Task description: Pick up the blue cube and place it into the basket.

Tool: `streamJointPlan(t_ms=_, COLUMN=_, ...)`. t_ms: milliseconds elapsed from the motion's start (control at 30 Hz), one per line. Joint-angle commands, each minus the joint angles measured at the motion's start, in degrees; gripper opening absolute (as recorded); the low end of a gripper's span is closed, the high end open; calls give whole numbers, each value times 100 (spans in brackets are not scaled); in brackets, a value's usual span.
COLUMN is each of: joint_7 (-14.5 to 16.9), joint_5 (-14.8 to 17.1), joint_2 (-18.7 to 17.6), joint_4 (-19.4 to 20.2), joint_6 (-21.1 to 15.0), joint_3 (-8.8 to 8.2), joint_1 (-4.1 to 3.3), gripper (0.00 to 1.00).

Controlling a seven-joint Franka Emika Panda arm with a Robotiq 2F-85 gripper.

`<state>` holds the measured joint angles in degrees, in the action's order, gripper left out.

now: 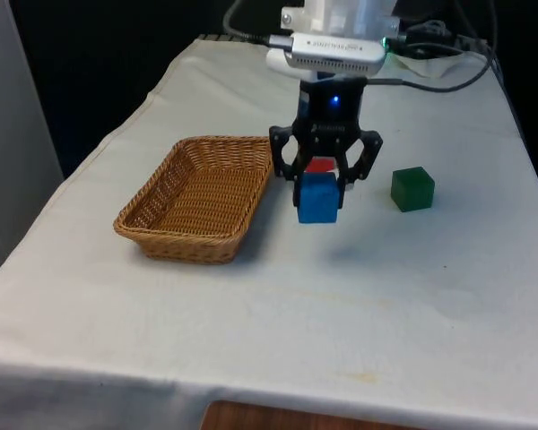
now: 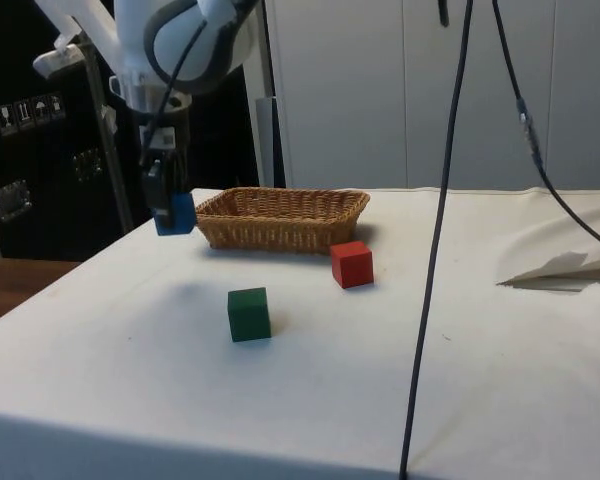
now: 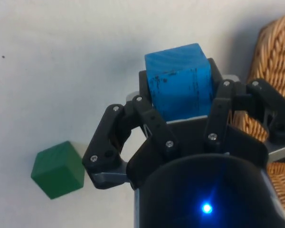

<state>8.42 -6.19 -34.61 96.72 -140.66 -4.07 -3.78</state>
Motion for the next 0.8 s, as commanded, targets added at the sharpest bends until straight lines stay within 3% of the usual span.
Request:
streamJointPlan(t_ms=0, joint_7=-17, joint_5=-34, joint_2=57, joint_4=-11, joint_6=92, joint_3=-23, joint_1=-17, gripper=1)
streamJointPlan(t_ms=333, joint_7=23, joint_5=-46, joint_2=327, joint_4=-74, joint_6=430, joint_3=-23, joint_1=-17, gripper=1)
streamJointPlan(t_ms=767, joint_7=126, joint_5=-69, joint_2=768, joint_4=-40, joint_6=848, joint_3=-29, joint_1=34, gripper=1)
